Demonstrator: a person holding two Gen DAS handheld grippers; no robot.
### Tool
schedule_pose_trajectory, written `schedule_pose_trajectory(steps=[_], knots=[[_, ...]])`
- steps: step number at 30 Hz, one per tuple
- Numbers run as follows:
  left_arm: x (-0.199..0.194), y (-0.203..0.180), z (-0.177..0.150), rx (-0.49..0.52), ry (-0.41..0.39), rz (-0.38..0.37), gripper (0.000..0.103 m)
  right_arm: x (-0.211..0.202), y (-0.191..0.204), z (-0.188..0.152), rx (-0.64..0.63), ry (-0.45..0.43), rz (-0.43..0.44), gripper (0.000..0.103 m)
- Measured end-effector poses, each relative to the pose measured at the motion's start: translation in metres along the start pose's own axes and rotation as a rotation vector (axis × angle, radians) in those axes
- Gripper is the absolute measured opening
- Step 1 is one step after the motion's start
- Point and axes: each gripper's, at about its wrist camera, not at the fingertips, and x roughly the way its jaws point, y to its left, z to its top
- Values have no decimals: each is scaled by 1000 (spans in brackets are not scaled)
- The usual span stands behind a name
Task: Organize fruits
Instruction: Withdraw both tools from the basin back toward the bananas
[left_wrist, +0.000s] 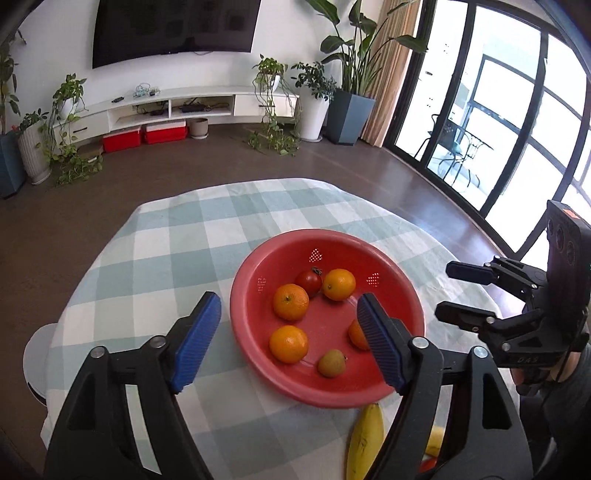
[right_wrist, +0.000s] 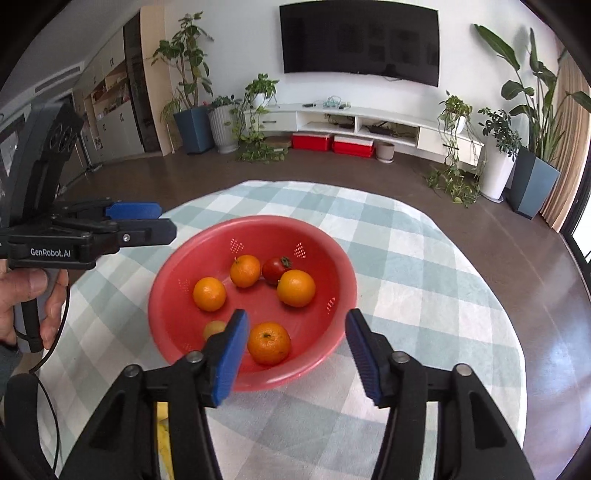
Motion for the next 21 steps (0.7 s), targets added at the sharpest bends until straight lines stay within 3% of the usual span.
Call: schedule_pose_trajectory(steps=[1,3,8,13,21], knots=[[-11,-1,-6,1,-16,-1,85,-10,-2,-5,25,-27,15,82],[-31,-3,-21,-3,-40,-11,88,-24,-2,-15,51,-57,27,86],[-71,-12,-65,-23,-76,-40,95,-48,5,-37,90,-93,26,86],[-89,-28,-113,-32,-53,-86,96,-55,6,-62,164,-90,38,86],[-93,-45,-170,-167,-22,-144,98,-45,14,-75,95,-60,-6,86]])
